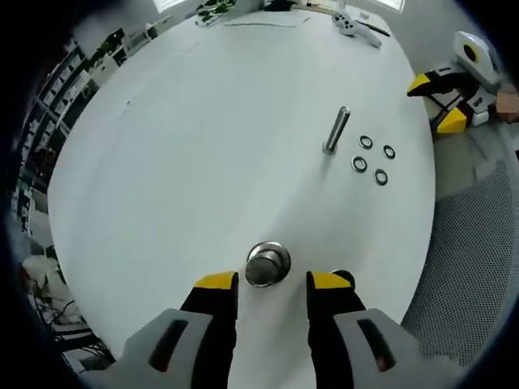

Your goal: Place the washer onto the threaded stud by aligning its center hole with the stud, sliding it down to the base, and recovering from edge contact or off-axis alignment until the washer reaches the visible bottom stop.

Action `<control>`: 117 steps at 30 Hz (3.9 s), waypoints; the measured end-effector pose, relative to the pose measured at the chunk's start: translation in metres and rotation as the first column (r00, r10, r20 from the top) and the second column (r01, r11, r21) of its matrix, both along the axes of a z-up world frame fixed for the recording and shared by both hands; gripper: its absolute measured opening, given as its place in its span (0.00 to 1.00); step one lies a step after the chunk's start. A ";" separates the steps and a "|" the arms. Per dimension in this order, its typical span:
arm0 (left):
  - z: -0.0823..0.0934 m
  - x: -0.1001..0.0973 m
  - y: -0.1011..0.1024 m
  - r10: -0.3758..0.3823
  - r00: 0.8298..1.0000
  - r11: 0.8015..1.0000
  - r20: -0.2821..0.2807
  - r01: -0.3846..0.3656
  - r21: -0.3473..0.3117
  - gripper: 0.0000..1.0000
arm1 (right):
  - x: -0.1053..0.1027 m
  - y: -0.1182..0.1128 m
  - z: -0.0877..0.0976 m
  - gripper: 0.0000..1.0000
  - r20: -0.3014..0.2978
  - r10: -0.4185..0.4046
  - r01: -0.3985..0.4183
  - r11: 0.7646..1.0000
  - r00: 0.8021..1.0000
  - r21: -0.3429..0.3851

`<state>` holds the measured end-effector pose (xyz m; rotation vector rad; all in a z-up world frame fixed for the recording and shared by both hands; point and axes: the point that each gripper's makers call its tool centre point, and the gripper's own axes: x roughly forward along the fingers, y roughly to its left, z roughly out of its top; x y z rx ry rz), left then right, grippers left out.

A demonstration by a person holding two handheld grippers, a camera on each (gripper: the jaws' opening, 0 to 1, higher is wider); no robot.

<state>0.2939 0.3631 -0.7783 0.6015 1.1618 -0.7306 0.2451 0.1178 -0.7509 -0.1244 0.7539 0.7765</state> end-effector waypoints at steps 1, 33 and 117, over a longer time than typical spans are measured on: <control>0.000 -0.001 0.000 0.011 1.000 1.000 0.005 -0.011 -0.002 0.35 | 0.000 0.000 0.000 0.45 -0.002 -0.001 0.001 1.000 1.000 -0.001; -0.012 -0.057 -0.018 0.114 0.993 0.991 -0.014 -0.115 -0.067 0.40 | -0.001 -0.001 0.001 0.45 0.004 0.005 -0.005 1.000 1.000 0.002; -0.023 -0.058 -0.024 0.029 0.994 0.998 -0.105 -0.023 0.054 0.19 | 0.001 -0.005 -0.003 0.42 -0.006 -0.009 0.009 1.000 1.000 -0.020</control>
